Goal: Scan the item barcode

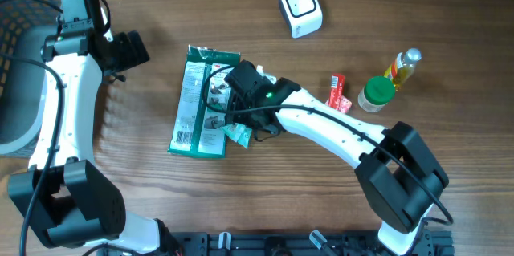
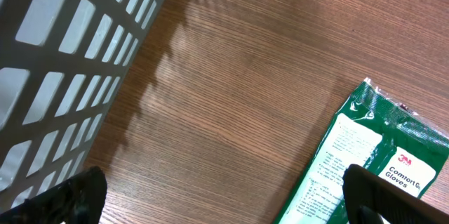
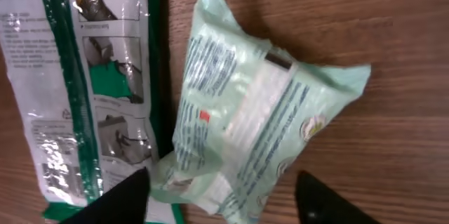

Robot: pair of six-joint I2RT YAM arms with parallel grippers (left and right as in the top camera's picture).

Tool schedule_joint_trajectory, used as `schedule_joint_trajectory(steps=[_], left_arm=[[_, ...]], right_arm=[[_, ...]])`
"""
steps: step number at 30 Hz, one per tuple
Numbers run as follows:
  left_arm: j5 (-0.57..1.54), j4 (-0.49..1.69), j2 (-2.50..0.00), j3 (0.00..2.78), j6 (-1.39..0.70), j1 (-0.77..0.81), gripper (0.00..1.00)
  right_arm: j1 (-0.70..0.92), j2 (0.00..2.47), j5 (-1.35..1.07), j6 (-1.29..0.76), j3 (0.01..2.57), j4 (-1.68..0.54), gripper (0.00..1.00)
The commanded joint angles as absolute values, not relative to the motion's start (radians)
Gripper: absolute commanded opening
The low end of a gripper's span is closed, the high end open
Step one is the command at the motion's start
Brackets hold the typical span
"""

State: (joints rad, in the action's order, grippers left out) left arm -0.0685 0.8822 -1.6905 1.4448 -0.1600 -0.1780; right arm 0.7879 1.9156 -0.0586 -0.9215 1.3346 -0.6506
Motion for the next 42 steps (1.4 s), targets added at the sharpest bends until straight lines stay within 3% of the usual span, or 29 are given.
schedule_joint_trajectory(steps=[1,3,5,10,15,20,26,35,42], left_arm=[[-0.06,0.879,-1.689,1.452,-0.162,-0.181,1.0],[-0.06,0.879,-1.689,1.452,-0.162,-0.181,1.0],[-0.06,0.879,-1.689,1.452,-0.162,-0.181,1.0],[-0.06,0.879,-1.689,1.452,-0.162,-0.181,1.0],[-0.06,0.879,-1.689,1.452,-0.162,-0.181,1.0],[-0.06,0.879,-1.689,1.452,-0.162,-0.181,1.0],[-0.06,0.879,-1.689,1.452,-0.162,-0.181,1.0],[-0.06,0.879,-1.689,1.452,-0.162,-0.181,1.0],[-0.06,0.879,-1.689,1.452,-0.162,-0.181,1.0]], right_arm=[[0.731,1.817,-0.054,-0.737,1.365,-0.664,0.41],[0.694,1.752,-0.099,-0.684,1.366,-0.649,0.16],[0.685,1.745,-0.185,-0.634,1.365,-0.648,0.04],[0.687,1.817,-0.431,-0.579,1.241,-0.48,0.04],[0.661,1.856,-0.556,-0.579,1.025,-0.149,0.04],[0.636,1.893,-0.385,-0.577,0.865,0.077,0.04],[0.637,2.005,-0.344,-0.633,0.858,0.116,0.04],[0.637,1.683,-0.369,-0.627,0.871,0.12,0.04],[0.652,1.726,-0.428,-0.598,0.87,0.119,0.04]])
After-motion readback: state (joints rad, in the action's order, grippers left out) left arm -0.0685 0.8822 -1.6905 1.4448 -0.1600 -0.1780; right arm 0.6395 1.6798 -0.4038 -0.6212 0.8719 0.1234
